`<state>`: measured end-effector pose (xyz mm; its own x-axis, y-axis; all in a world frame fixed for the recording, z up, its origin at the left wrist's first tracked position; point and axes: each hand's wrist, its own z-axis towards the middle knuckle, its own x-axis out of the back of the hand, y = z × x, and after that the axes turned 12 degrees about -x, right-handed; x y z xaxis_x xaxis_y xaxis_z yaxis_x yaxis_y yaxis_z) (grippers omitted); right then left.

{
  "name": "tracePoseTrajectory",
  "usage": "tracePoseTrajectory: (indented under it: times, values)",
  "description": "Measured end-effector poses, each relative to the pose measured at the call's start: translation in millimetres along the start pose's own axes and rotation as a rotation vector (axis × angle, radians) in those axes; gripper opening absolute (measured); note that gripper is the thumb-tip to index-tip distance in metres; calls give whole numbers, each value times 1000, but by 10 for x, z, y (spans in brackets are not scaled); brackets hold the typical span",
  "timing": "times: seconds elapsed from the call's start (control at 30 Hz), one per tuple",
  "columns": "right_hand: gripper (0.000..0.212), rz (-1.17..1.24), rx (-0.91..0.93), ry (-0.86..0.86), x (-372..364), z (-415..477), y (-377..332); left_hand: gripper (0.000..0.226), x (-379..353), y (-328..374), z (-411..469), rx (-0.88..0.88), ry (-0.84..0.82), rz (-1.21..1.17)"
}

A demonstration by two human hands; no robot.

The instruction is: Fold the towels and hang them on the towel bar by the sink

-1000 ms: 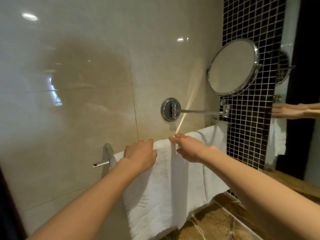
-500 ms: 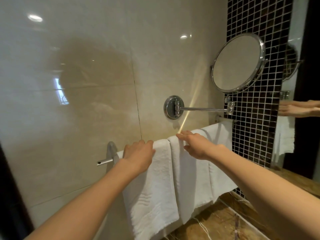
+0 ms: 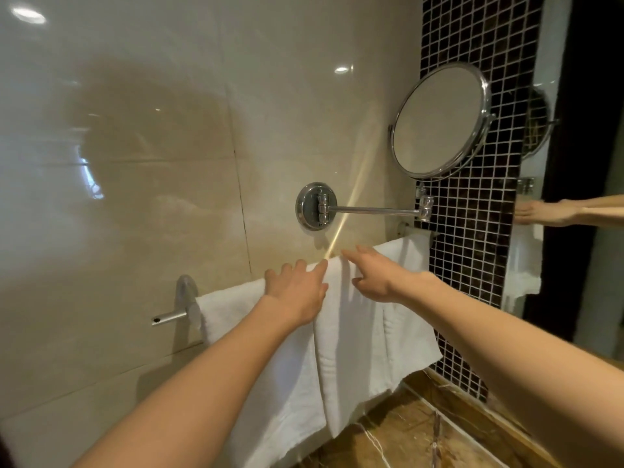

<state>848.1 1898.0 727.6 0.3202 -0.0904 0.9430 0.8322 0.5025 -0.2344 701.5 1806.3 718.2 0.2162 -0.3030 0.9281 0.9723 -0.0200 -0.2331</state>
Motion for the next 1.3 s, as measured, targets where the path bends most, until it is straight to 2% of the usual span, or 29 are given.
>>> tracePoseTrajectory:
  times: [0.2,0.37,0.47,0.63,0.77,1.0,1.13,1.3]
  values:
    - [71,-34,-41,-70,-25,-26,166,52,-80,-71,50,7,43,38]
    - [65,-34,-40,-82,16,-22,150,50,-93,-71,50,12,70,25]
    - [58,-25,-25,-56,27,-35,130,41,-63,-48,21,22,81,11]
    - [61,-23,87,13,-22,-14,-26,47,-36,-192,-54,152,56,95]
    - [57,-46,83,27,-64,52,-123,49,-17,-281,-47,128,9,18]
    - [66,-64,60,18,-72,80,-147,45,-22,-317,-49,88,4,33]
    - [66,-63,66,1,-62,45,-138,48,-82,-308,-93,66,82,55]
    - [64,-29,56,-17,-59,-46,-142,41,-70,-282,-152,50,166,46]
